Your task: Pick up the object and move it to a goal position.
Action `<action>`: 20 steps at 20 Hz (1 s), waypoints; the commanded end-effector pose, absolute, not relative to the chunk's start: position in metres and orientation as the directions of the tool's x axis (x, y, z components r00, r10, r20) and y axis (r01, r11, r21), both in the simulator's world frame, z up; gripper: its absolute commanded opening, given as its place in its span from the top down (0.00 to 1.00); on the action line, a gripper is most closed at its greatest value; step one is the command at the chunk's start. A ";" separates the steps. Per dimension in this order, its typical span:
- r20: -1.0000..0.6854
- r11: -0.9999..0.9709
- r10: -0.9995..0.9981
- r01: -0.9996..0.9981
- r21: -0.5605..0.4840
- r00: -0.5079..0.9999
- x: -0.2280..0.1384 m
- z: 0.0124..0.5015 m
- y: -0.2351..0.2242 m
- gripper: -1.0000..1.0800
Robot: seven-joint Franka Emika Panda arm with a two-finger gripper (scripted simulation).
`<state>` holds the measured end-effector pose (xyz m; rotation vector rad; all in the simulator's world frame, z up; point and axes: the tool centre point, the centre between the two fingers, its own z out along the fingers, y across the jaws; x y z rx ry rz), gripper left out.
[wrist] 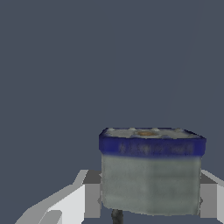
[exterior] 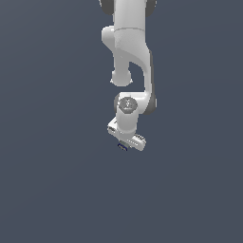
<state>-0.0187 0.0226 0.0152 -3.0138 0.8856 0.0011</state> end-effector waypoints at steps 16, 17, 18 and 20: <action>0.000 -0.841 -0.541 -0.541 0.000 0.841 0.064 0.039 0.010 1.00; 0.000 -0.841 -0.541 -0.541 0.000 0.841 0.069 0.041 0.009 1.00; 0.000 -0.841 -0.541 -0.541 0.000 0.841 0.075 0.042 0.008 1.00; 0.000 -0.841 -0.541 -0.541 0.000 0.841 0.085 0.045 0.007 1.00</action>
